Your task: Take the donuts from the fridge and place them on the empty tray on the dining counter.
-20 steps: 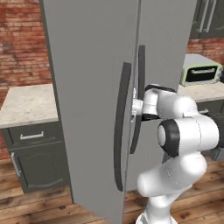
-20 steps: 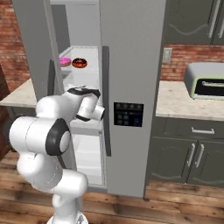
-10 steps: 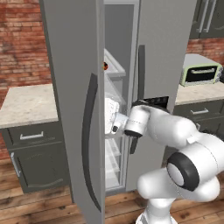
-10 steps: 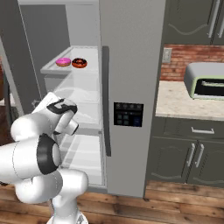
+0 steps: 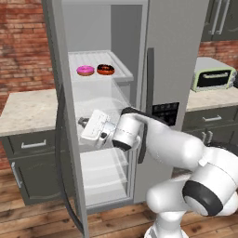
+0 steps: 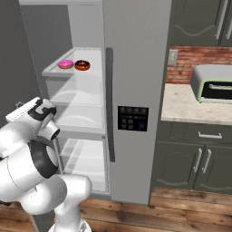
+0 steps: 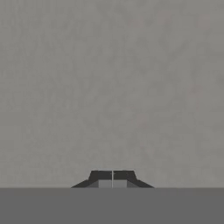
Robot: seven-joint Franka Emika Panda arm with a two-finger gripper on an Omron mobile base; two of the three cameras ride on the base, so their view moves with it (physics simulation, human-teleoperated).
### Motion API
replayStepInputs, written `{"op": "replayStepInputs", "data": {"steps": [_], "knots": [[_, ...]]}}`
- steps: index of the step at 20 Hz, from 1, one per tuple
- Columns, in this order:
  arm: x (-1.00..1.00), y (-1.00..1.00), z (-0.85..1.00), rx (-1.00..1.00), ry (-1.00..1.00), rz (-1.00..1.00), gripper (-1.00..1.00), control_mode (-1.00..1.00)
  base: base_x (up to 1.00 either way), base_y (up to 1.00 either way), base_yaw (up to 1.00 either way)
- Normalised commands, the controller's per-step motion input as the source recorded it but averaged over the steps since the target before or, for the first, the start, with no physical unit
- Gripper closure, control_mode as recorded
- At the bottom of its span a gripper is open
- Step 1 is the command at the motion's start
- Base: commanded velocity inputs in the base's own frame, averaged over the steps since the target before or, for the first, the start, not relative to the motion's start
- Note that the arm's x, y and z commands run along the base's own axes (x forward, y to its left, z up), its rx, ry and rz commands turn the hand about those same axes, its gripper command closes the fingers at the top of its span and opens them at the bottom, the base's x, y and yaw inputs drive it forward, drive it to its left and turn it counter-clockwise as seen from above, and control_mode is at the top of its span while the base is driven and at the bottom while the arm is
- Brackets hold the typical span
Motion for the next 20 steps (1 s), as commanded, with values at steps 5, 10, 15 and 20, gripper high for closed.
{"op": "replayStepInputs", "data": {"steps": [5,10,15,20], "knots": [[-0.15,-0.93,1.00,-0.04,0.27,0.03,1.00,-1.00,0.00,0.00,0.00],[-0.06,-1.00,0.98,-0.27,0.41,0.00,1.00,-1.00,0.00,0.00,0.00],[-0.16,-1.00,0.36,-0.69,0.24,-0.05,1.00,-1.00,0.00,0.00,0.00],[-0.17,-1.00,0.13,-0.81,0.00,0.00,1.00,-1.00,0.00,0.00,0.00]]}}
